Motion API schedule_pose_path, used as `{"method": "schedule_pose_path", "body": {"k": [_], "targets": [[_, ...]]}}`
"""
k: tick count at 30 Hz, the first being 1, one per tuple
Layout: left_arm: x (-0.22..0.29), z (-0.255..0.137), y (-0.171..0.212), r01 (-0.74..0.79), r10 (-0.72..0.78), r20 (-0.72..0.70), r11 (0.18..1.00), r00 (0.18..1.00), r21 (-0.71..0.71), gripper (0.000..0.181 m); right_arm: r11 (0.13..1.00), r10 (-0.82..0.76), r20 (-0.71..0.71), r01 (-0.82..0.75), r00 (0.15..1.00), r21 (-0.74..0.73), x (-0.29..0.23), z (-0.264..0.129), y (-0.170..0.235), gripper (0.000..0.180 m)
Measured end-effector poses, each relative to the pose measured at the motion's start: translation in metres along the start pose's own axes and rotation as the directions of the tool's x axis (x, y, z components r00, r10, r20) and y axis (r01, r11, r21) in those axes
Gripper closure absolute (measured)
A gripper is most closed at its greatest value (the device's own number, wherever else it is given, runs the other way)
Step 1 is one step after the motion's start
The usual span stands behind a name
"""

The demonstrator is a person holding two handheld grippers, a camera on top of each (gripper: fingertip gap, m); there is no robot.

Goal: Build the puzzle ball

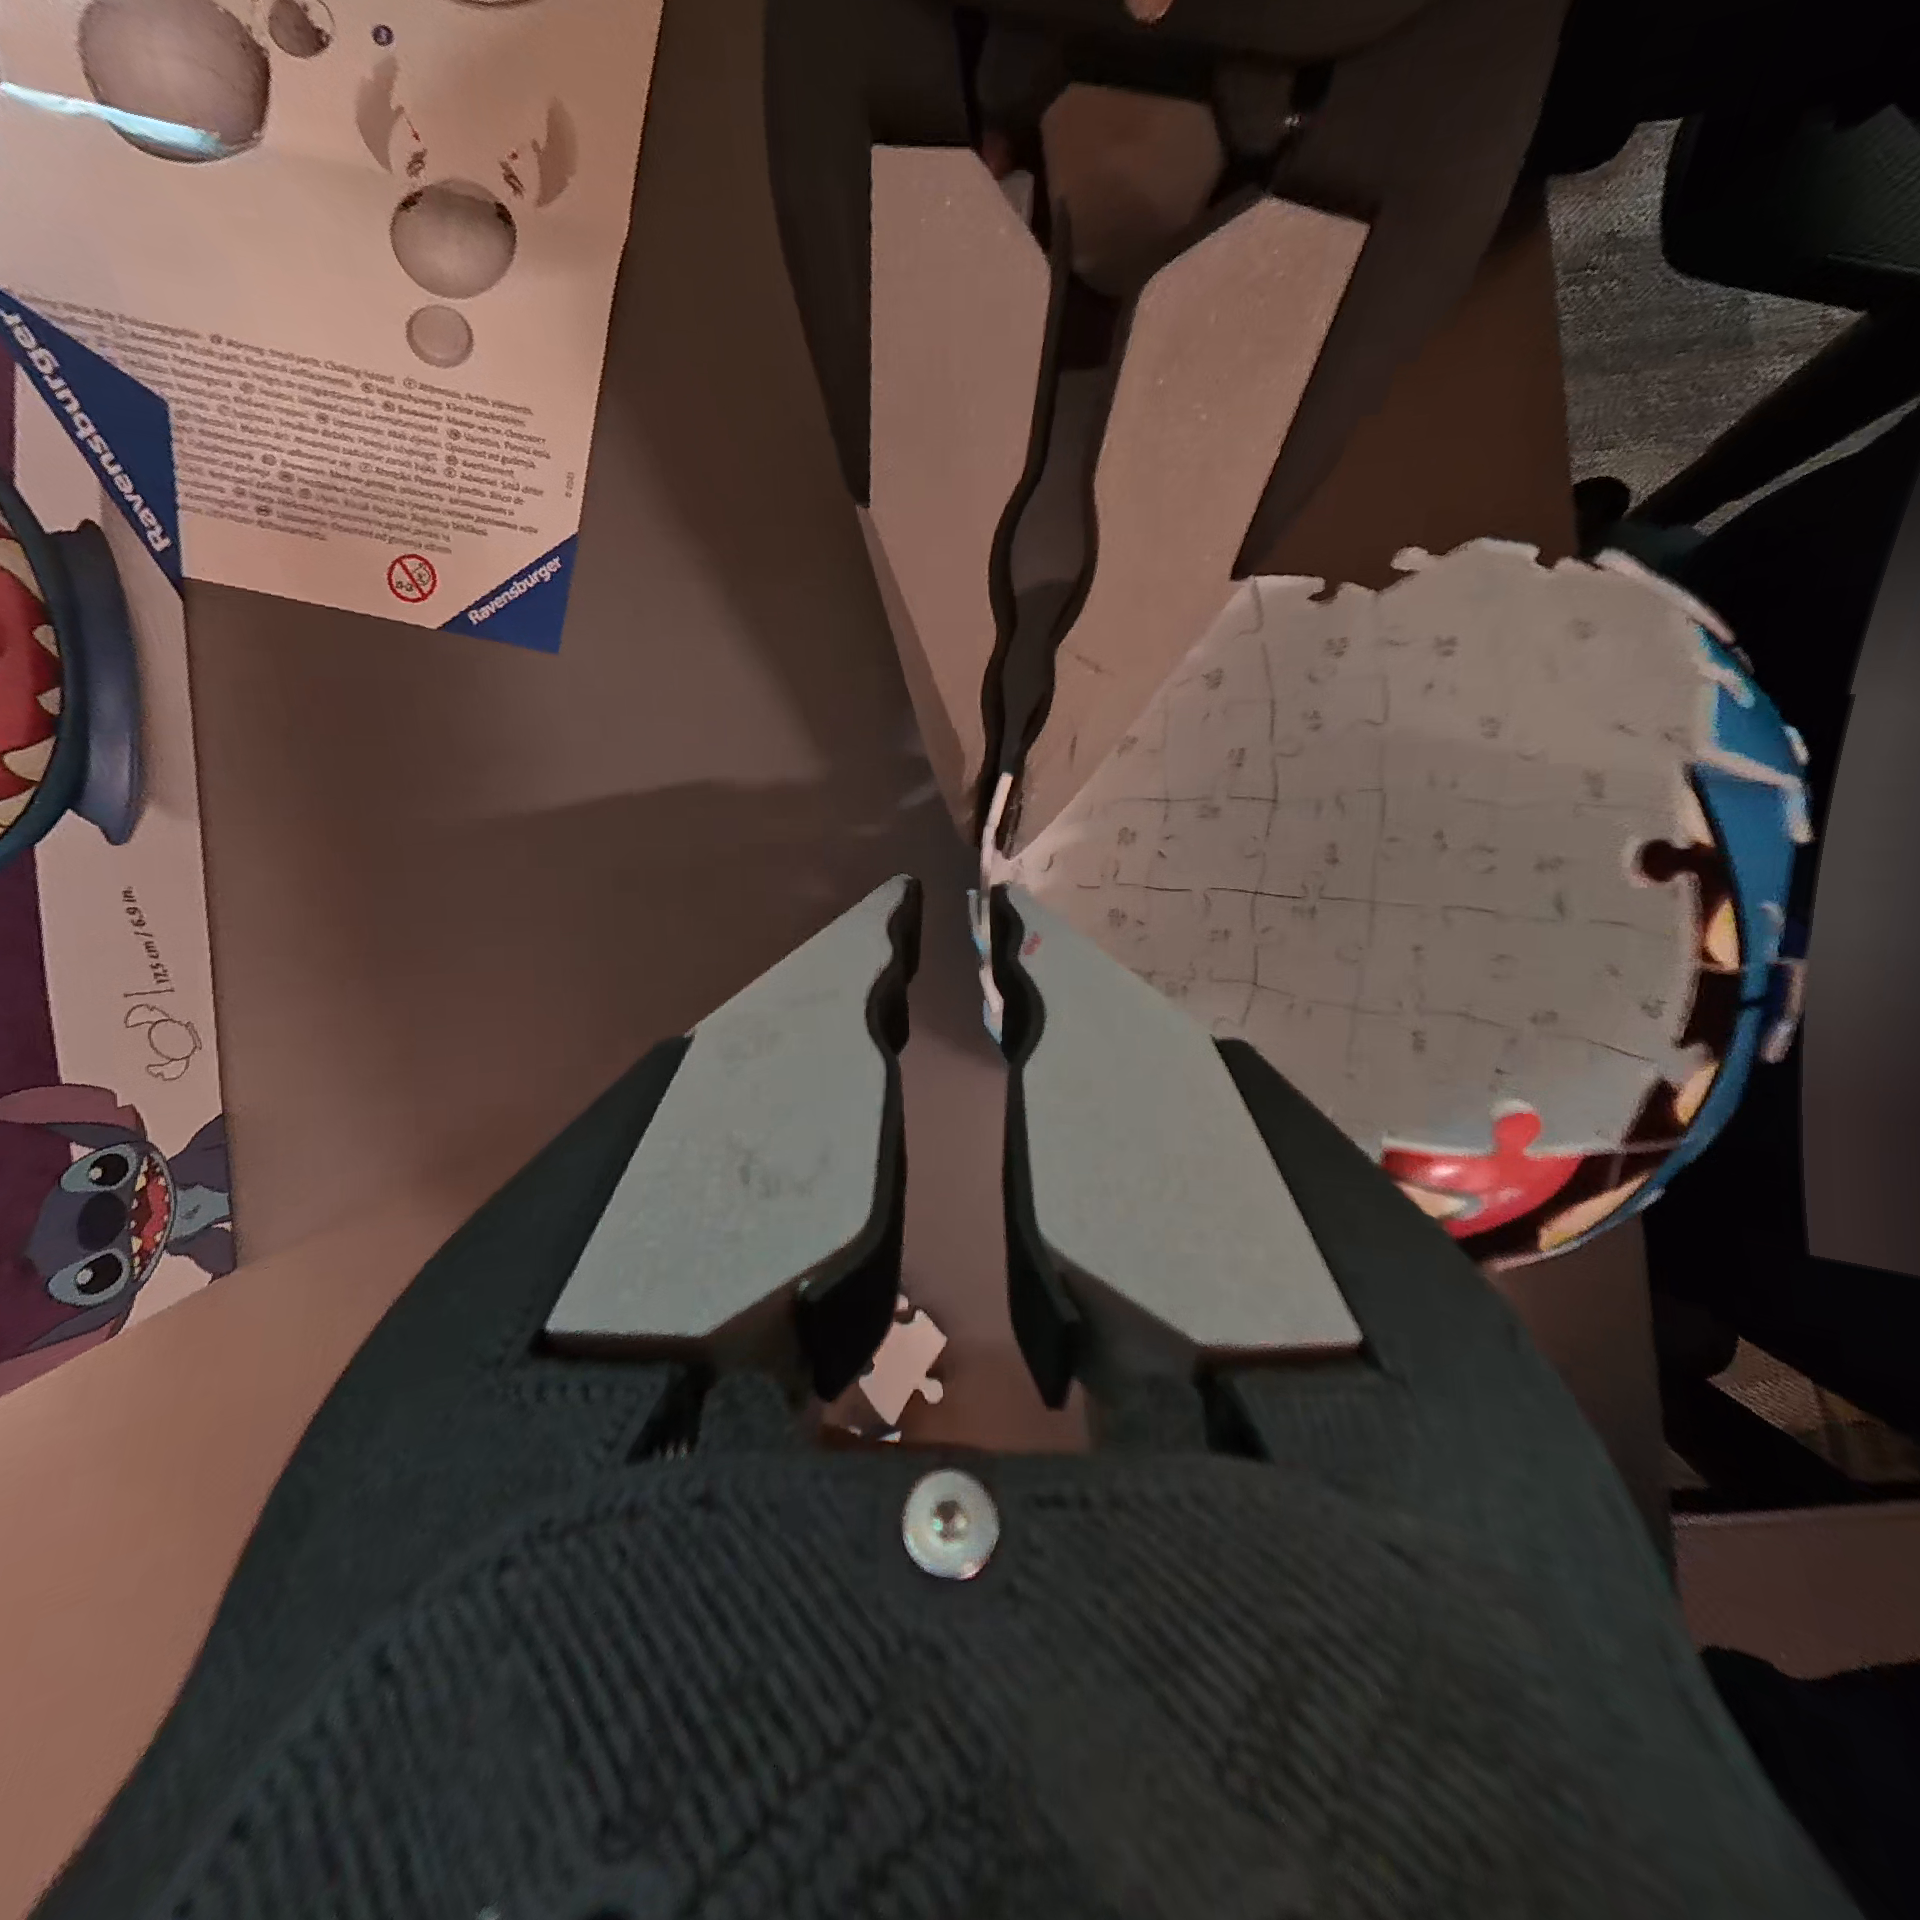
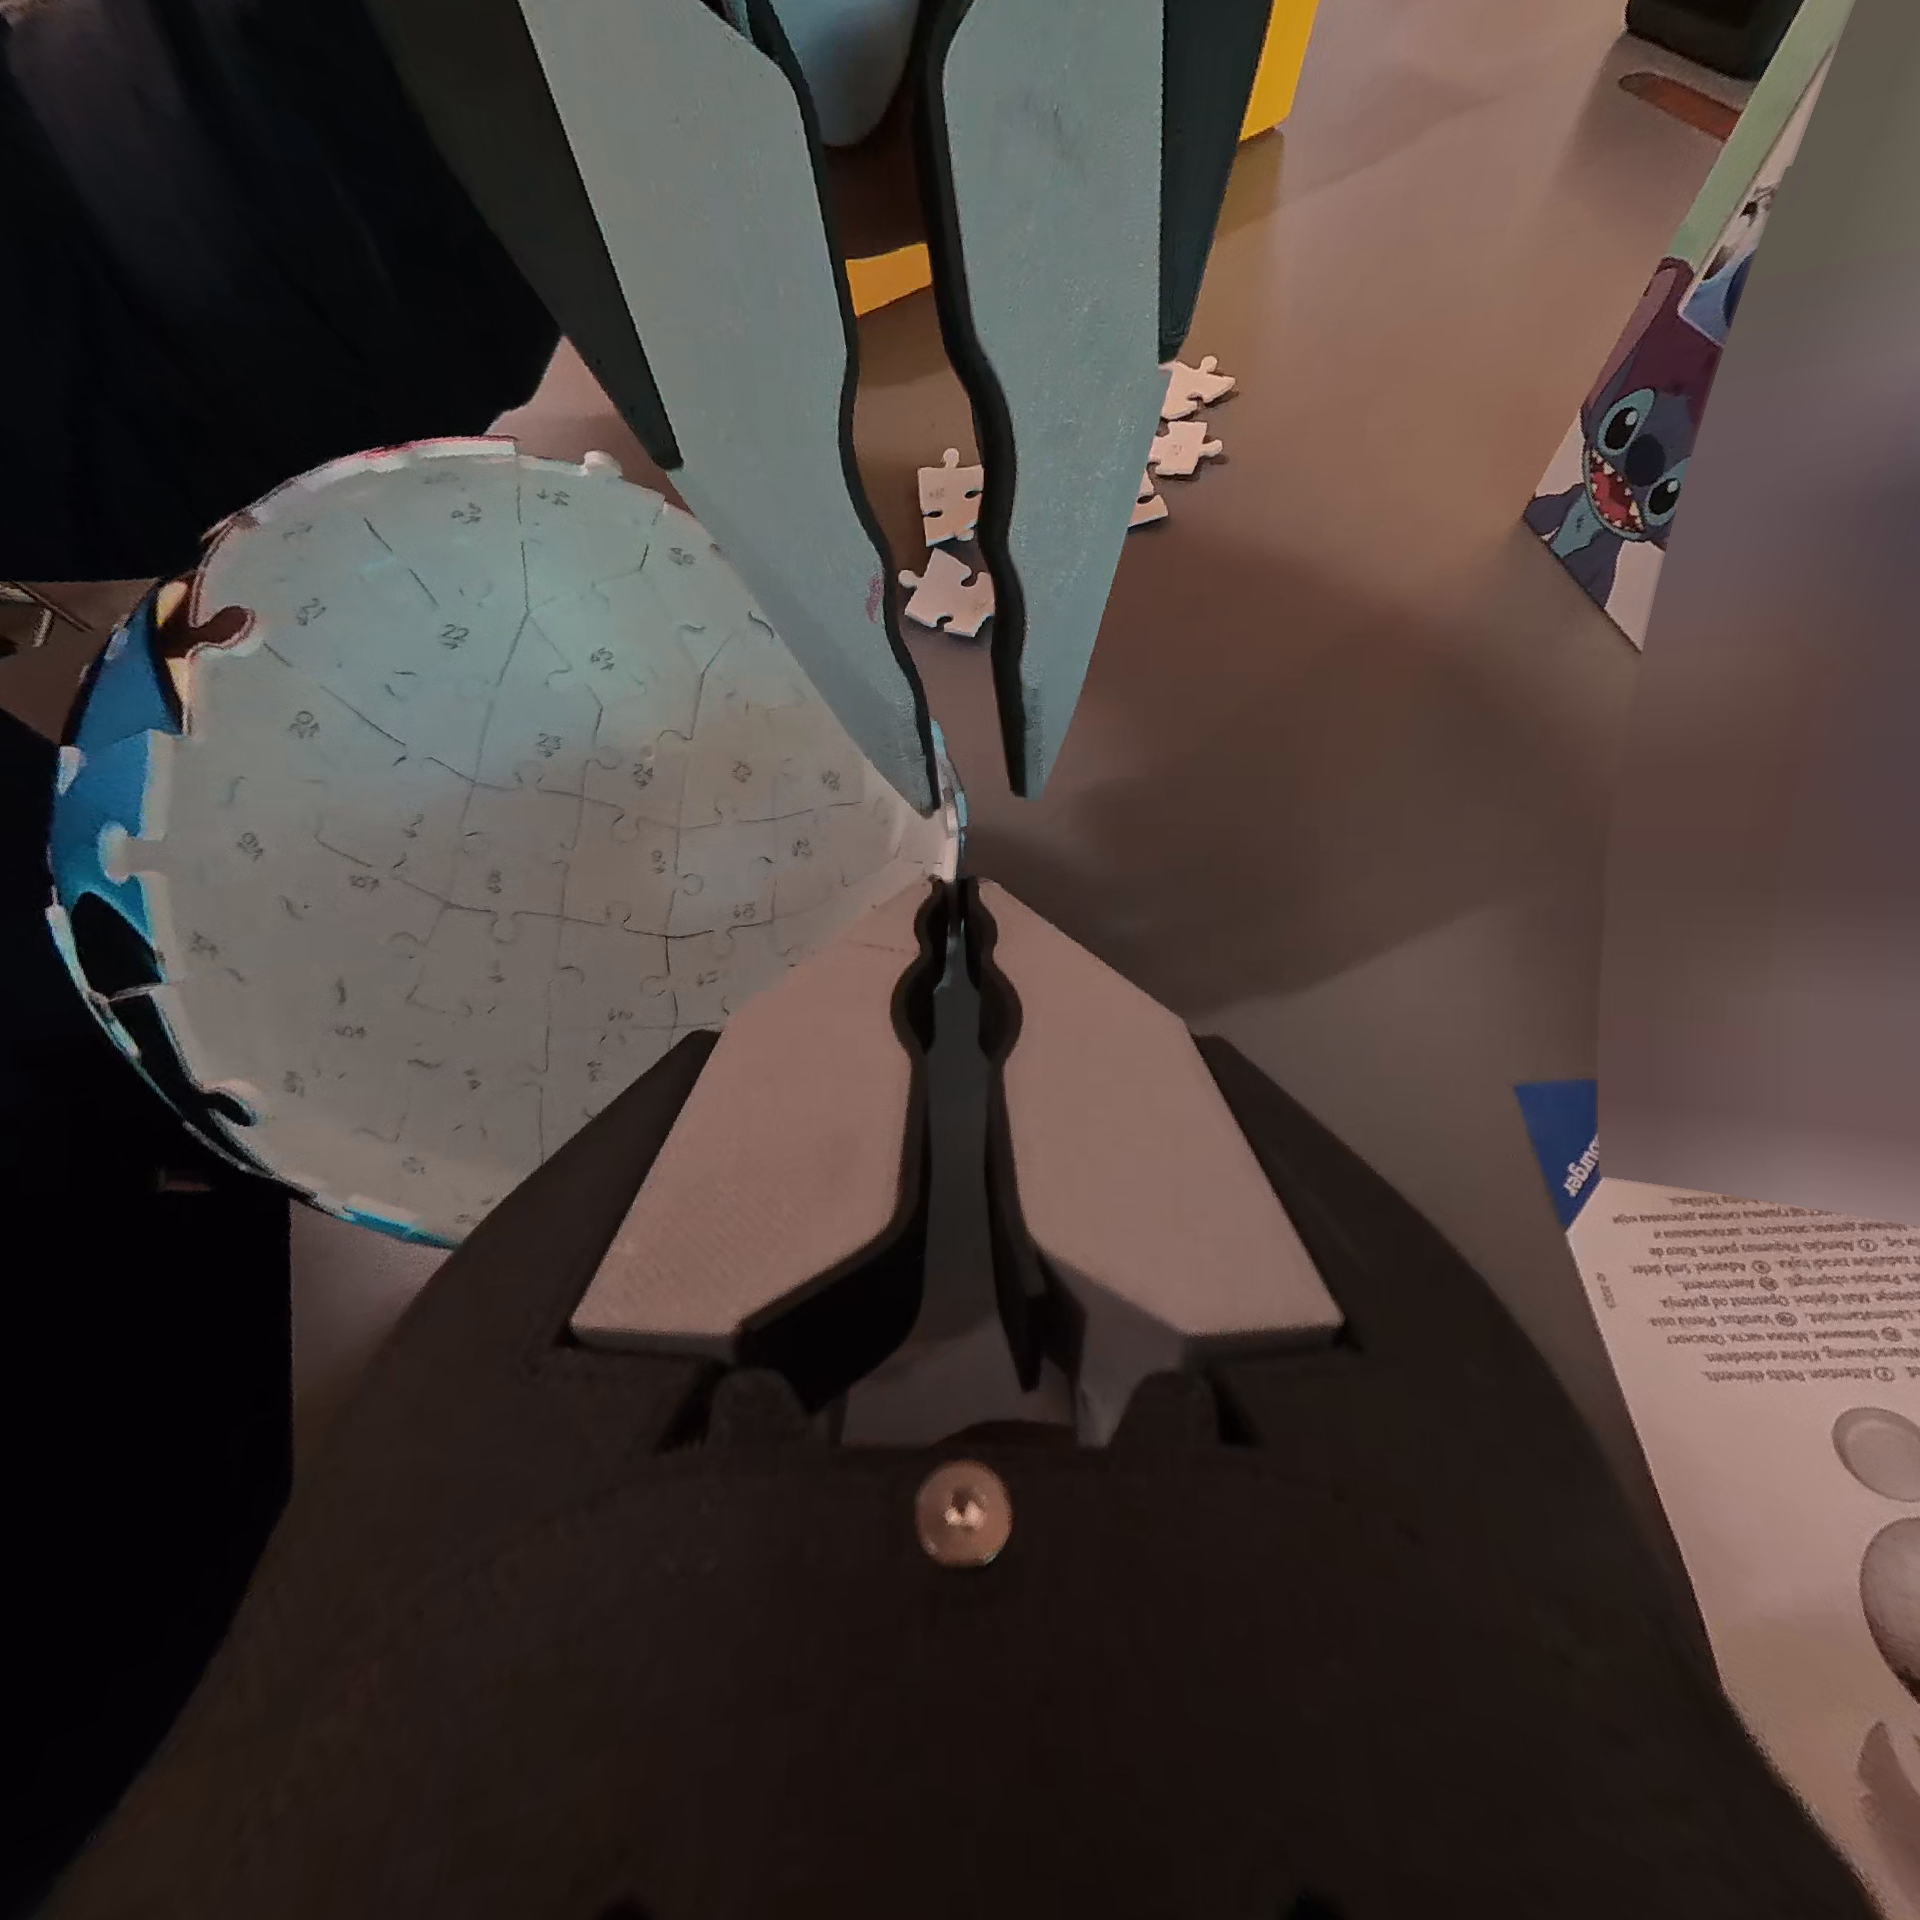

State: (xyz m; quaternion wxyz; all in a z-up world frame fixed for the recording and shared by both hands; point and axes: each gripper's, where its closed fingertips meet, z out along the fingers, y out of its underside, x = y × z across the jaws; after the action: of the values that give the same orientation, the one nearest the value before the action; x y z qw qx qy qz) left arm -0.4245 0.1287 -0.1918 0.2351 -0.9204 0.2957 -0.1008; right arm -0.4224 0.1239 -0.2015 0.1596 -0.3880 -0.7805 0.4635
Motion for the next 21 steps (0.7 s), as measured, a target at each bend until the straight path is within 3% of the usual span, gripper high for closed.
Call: {"method": "schedule_pose_path", "body": {"k": [12, 21], "targets": [[0.003, -0.018, -0.008, -0.003, 0.002, 0.009, 0.999, 1.000, 0.053, 0.165, 1.000, 0.005, -0.019, -0.005, 1.000, -0.004, 0.002, 0.000, 0.000, 0.180], [0.003, 0.001, 0.008, -0.005, 0.007, 0.021, 0.997, 1.000, -0.077, 0.164, 1.000, -0.001, -0.032, 0.001, 0.999, 0.001, 0.003, 0.001, -0.001, 0.180]]}}
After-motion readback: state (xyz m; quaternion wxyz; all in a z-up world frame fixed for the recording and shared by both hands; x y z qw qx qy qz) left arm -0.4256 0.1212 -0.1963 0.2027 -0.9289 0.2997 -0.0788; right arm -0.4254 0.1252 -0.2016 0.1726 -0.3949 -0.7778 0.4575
